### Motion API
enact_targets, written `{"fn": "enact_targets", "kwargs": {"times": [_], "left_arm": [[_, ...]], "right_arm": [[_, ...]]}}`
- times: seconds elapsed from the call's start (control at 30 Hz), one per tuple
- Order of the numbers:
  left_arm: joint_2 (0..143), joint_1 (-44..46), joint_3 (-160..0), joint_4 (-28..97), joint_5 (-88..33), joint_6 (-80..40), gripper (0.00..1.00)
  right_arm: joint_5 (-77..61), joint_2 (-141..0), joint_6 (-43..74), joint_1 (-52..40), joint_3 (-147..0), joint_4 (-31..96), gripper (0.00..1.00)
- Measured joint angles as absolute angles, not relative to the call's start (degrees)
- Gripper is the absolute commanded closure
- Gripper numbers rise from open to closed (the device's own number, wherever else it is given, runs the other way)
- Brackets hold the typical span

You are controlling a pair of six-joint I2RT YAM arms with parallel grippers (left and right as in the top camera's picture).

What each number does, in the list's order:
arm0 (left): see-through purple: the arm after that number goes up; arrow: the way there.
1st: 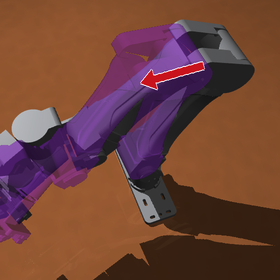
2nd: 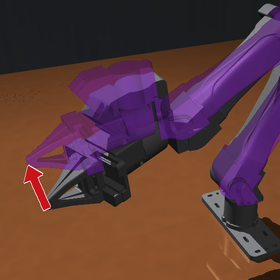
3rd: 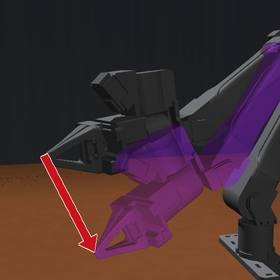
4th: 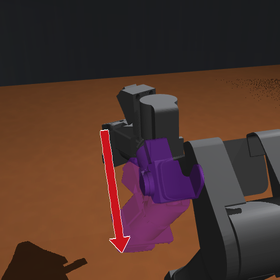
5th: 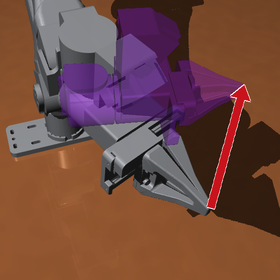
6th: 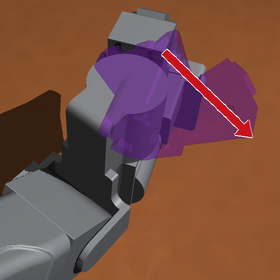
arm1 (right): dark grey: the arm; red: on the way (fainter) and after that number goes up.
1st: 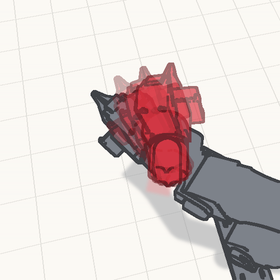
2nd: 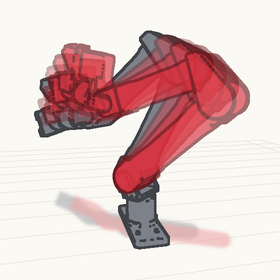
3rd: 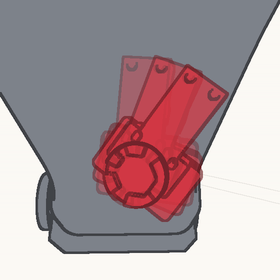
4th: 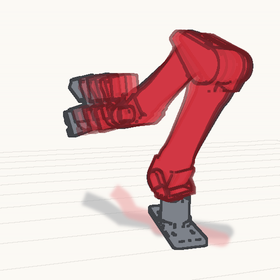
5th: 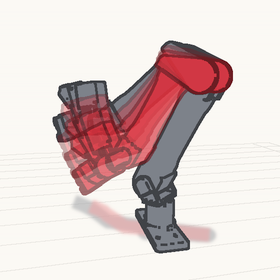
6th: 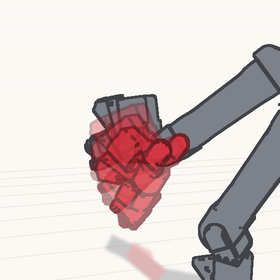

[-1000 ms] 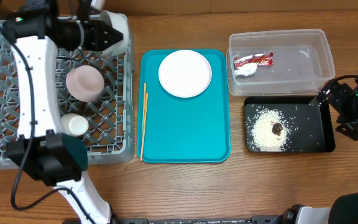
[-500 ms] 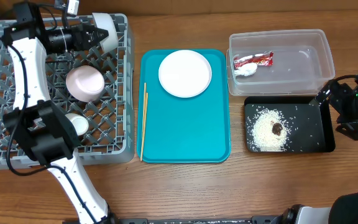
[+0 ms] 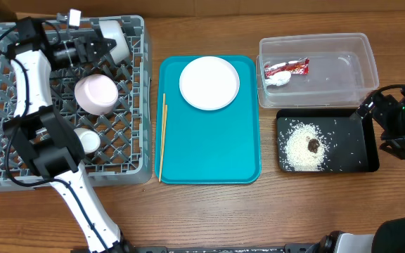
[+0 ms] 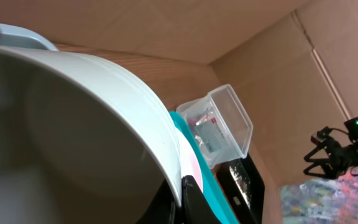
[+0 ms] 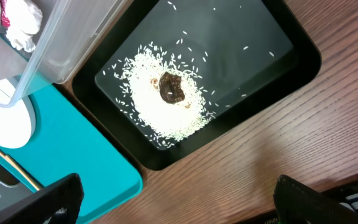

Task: Sort waste into correct bins and load items into the dishwasher
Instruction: 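Carry the grey-blue bowl to the rack's back row and release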

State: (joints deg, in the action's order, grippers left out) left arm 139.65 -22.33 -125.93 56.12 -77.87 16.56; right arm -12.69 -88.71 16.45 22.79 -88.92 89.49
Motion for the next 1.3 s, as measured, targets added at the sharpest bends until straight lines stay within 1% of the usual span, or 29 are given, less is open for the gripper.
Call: {"fn": "enact_targets", "kwargs": {"times": [0.07, 0.1, 0.13, 0.2, 0.27, 0.33, 0.37, 0.43, 0.47, 0.63, 0.77, 0.93, 1.1, 1.3], "left_arm": [[139.8, -23.4, -125.9, 56.5, -78.0, 16.5, 0.94], [139.9, -24.1, -125.9, 56.9, -78.0, 16.5, 0.91], [140.1, -24.9, -125.9, 57.6, -77.8, 16.4, 0.83], [140.4, -25.7, -125.9, 58.1, -77.3, 16.1, 0.69], [140.8, -27.2, -125.9, 59.4, -76.2, 16.1, 0.48], [141.0, -28.5, -125.9, 61.1, -75.4, 15.6, 0.42], [141.1, -29.4, -125.9, 62.2, -75.0, 15.5, 0.37], [141.1, -31.0, -125.9, 64.0, -74.4, 15.3, 0.17], [141.1, -31.7, -125.9, 64.9, -74.1, 15.2, 0.00], [141.1, -35.2, -125.9, 70.1, -73.0, 16.4, 0.00], [139.9, -37.2, -125.9, 73.4, -69.3, 18.2, 0.00], [132.5, -37.2, -125.7, 73.7, -64.2, 18.0, 0.00], [120.5, -34.8, -125.7, 75.1, -55.5, 14.4, 0.00], [111.1, -27.7, -125.8, 78.5, -41.6, 8.4, 0.00]], "right_arm": [[-12.7, -88.7, 16.4, 22.8, -88.9, 89.6, 0.00], [-12.7, -88.7, 16.5, 22.8, -88.9, 89.6, 0.00], [-12.7, -88.7, 16.4, 22.8, -88.9, 89.6, 0.00], [-12.7, -88.7, 16.4, 22.8, -88.9, 89.6, 0.00], [-12.7, -88.7, 16.4, 22.8, -88.9, 89.6, 0.00], [-12.7, -88.7, 16.5, 22.8, -88.9, 89.6, 0.00], [-12.7, -88.7, 16.4, 22.8, -88.9, 89.6, 0.00], [-12.7, -88.7, 16.4, 22.8, -88.9, 89.6, 0.00], [-12.7, -88.7, 16.4, 22.8, -88.9, 89.7, 0.00], [-12.7, -88.7, 16.4, 22.8, -88.9, 89.8, 0.00], [-12.7, -88.7, 16.4, 22.8, -88.9, 89.9, 0.00], [-12.7, -88.7, 16.4, 22.8, -88.9, 90.1, 0.00], [-12.7, -88.7, 15.8, 22.8, -88.9, 90.6, 0.00], [-12.7, -88.7, 15.3, 22.8, -88.9, 90.7, 0.00]]}}
